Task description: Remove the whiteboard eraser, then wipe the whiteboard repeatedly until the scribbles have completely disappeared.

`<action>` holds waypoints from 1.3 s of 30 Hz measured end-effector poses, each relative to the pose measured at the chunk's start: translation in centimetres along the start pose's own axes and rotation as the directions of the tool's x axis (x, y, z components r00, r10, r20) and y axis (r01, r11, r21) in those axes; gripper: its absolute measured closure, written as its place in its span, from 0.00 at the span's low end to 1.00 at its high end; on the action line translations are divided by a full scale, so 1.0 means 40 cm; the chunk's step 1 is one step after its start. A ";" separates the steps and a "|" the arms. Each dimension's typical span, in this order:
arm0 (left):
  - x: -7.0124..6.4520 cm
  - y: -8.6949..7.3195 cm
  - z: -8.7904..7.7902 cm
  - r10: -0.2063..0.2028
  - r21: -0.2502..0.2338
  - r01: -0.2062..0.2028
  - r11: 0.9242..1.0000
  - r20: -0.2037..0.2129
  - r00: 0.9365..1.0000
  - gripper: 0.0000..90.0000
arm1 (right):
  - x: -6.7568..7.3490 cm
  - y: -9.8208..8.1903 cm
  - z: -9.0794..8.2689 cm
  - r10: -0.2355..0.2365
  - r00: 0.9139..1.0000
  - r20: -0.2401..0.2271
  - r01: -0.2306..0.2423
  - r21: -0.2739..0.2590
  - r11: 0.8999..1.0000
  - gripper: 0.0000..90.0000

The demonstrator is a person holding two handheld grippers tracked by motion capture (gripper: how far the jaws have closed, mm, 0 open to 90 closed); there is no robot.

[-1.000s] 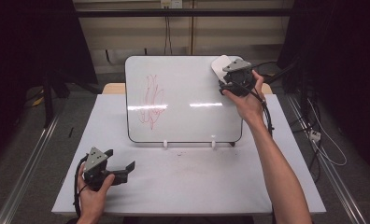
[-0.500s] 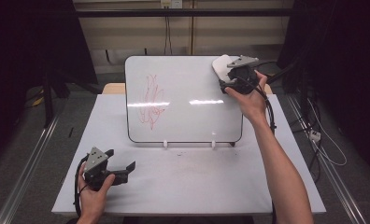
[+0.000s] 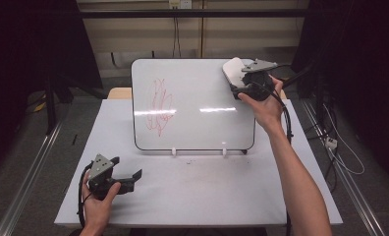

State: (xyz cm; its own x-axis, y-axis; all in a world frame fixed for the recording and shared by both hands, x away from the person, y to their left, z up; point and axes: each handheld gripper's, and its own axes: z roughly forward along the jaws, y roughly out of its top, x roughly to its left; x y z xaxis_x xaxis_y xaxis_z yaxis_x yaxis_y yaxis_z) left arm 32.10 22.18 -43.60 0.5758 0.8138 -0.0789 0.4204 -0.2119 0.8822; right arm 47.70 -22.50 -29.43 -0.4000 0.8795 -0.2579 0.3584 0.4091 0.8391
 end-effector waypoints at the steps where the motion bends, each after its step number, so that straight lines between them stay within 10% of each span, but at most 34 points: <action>1: -0.002 0.000 -0.001 0.000 -0.005 0.000 1.000 0.001 1.000 0.06 | 0.004 0.002 -0.006 -0.003 1.000 0.005 0.003 -0.007 1.000 0.35; 39: 0.011 -0.009 -0.029 -0.018 -0.015 0.017 1.000 -0.028 0.999 0.06 | 0.186 -0.031 -0.041 -0.069 0.993 -0.091 0.056 -0.137 0.989 0.35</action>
State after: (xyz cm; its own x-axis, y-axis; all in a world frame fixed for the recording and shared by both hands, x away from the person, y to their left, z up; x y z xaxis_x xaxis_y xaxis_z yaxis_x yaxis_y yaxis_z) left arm 31.38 23.27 -43.42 0.5485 0.8322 -0.0814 0.4194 -0.1896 0.8878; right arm 42.90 -16.87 -31.61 -0.4988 0.8233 -0.2708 0.2168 0.4211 0.8807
